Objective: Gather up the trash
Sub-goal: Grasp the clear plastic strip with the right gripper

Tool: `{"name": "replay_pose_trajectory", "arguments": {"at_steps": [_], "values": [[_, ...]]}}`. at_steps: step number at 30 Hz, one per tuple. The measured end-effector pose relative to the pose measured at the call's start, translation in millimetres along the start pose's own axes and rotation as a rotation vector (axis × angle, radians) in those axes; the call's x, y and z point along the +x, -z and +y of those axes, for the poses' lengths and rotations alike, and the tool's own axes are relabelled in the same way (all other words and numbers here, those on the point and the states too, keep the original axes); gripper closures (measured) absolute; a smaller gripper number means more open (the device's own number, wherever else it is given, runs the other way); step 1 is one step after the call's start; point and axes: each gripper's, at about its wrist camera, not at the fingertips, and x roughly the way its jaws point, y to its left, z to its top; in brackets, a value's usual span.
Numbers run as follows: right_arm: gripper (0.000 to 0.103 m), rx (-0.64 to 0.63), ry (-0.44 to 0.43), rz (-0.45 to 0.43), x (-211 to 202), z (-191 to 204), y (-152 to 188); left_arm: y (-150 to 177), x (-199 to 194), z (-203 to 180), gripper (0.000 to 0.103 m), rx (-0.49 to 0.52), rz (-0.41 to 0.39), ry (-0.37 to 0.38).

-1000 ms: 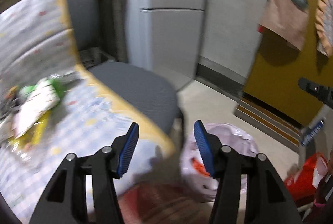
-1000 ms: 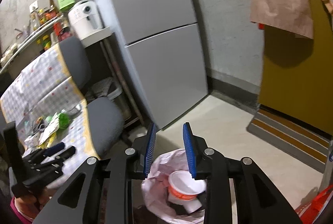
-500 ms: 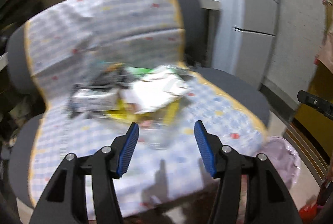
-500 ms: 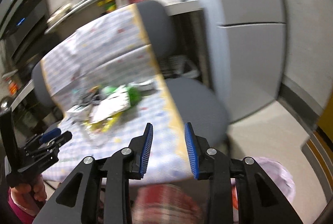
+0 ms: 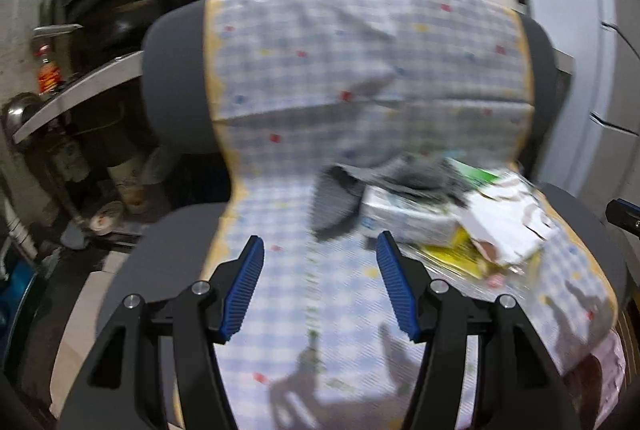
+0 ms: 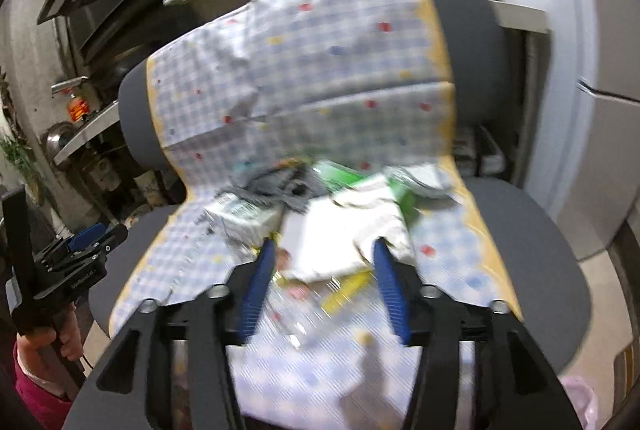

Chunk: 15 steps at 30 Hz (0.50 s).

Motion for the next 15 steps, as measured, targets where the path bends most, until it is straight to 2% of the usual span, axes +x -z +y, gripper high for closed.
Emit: {"name": "replay_pose_trajectory", "arguments": {"at_steps": [1,6,9,10,11,15], "values": [[0.038,-0.008,-0.001,0.000,11,9,-8,-4,4,7,0.046,-0.007,0.000,-0.014],[0.039,-0.004,-0.013,0.033,65,36,-36,-14,22,25,0.045,-0.035,0.006,-0.025],[0.047,0.047,-0.058,0.071,104,42,-49,-15,38,26,0.045,-0.034,0.018,-0.014],[0.051,0.082,-0.106,0.079,117,41,-54,-15,44,26,0.045,-0.032,0.023,-0.009],[0.051,0.114,-0.136,0.093,129,41,-58,-15,51,26,0.045,-0.030,0.031,-0.008],[0.051,0.208,-0.149,0.157,167,37,-69,-10,71,25,0.045,-0.042,0.060,-0.004]]}}
